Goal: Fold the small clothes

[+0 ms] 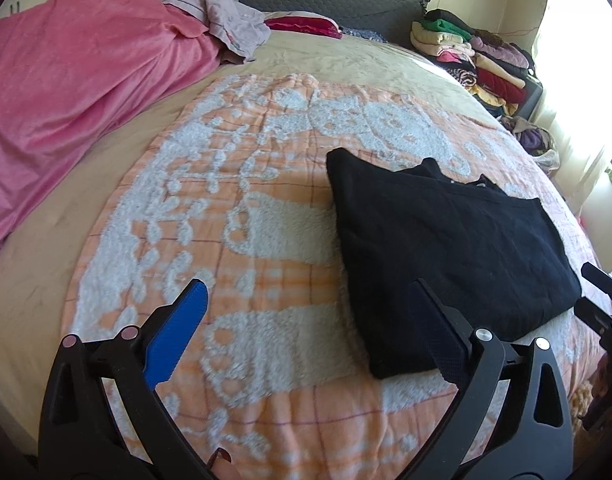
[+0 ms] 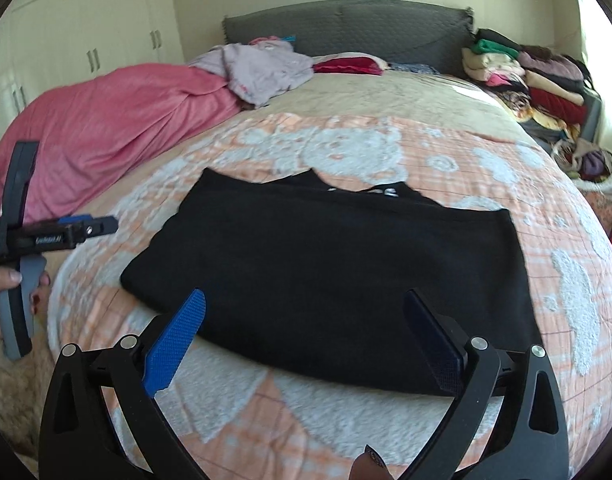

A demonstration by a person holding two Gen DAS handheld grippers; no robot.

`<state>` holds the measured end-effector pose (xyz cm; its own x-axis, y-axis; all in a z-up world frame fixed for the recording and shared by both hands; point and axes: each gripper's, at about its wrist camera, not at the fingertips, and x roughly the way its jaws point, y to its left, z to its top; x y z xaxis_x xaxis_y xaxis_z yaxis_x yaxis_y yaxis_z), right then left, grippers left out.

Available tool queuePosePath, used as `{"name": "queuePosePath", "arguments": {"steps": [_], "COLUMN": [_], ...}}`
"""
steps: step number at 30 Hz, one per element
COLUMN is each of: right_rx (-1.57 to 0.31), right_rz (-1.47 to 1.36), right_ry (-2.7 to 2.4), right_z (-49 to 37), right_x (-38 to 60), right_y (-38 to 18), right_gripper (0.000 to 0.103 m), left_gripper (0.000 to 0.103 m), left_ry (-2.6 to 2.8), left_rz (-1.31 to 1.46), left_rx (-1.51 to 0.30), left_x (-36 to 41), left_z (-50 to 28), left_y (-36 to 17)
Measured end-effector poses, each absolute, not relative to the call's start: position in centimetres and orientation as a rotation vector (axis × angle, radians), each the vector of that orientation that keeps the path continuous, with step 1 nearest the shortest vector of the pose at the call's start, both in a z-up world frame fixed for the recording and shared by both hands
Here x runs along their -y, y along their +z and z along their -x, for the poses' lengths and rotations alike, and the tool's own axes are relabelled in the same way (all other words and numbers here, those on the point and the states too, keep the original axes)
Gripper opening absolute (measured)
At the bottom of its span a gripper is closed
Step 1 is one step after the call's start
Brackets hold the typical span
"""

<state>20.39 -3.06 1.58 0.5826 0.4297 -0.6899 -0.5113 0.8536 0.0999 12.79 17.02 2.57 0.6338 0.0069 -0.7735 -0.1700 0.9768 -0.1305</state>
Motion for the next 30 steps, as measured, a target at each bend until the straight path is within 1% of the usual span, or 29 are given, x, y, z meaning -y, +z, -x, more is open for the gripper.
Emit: {"name": "queuePosePath", "arguments": {"steps": [17, 30], "right_rx": [-0.777, -0.784], "right_rz": [0.308, 0.491], "right_ry": [0.662, 0.662], "right_z": [-17.9, -17.6], "right_x": [-5.4, -9.5], "right_y": [-0.9, -4.4], "right_gripper": [0.098, 0.098], "left_gripper": [0.093, 0.093], "left_ry": [0.188, 0.224], "left_rz": [0.199, 0.207], "left_rx": [-0.902, -0.922], "left_x": [-20.3, -21.6], "left_z": [-11.3, -13.1], "left_y": [1.7, 0.5]}}
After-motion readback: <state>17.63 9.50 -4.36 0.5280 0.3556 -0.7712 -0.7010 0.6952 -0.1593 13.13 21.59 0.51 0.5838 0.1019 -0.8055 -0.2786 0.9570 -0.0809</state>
